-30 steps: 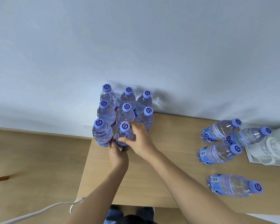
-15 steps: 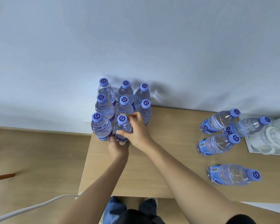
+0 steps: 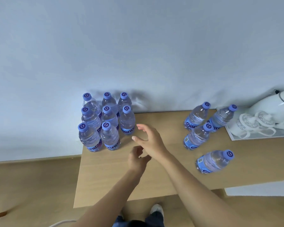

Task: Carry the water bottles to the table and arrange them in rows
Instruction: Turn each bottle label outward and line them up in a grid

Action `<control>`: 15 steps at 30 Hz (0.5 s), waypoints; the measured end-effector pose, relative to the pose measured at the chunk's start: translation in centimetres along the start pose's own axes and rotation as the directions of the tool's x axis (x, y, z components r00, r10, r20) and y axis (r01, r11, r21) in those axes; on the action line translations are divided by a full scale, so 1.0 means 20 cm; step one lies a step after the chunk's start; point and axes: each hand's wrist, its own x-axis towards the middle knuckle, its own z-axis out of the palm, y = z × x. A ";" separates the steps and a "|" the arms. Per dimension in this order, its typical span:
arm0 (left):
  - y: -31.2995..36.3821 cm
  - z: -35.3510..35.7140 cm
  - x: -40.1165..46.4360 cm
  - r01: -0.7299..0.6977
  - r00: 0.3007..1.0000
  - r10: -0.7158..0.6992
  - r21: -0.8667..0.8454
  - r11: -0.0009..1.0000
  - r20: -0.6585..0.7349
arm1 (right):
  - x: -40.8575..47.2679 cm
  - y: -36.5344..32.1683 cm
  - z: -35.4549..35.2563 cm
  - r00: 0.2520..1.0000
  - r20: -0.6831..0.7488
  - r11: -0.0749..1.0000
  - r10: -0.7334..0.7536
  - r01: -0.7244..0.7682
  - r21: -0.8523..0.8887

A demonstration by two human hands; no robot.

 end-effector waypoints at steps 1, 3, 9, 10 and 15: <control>0.01 0.04 -0.02 -0.026 0.999 0.025 0.020 0.999 0.036 | -0.02 0.00 -0.06 1.000 -0.025 1.000 0.001 -0.001 -0.002; 0.04 0.13 -0.06 -0.071 0.994 0.065 0.055 0.996 0.090 | -0.08 0.02 -0.20 0.996 -0.087 1.000 0.003 -0.002 0.006; 0.11 0.40 -0.16 -0.198 0.956 0.158 0.145 0.970 0.248 | -0.25 0.11 -0.66 0.949 -0.313 0.999 0.028 -0.013 0.050; 0.13 0.44 -0.17 -0.212 0.948 0.164 0.156 0.965 0.273 | -0.28 0.14 -0.72 0.939 -0.342 0.999 0.036 -0.019 0.051; 0.18 0.64 -0.22 -0.286 0.911 0.202 0.199 0.937 0.359 | -0.40 0.29 -0.98 0.898 -0.428 0.994 0.099 -0.071 0.080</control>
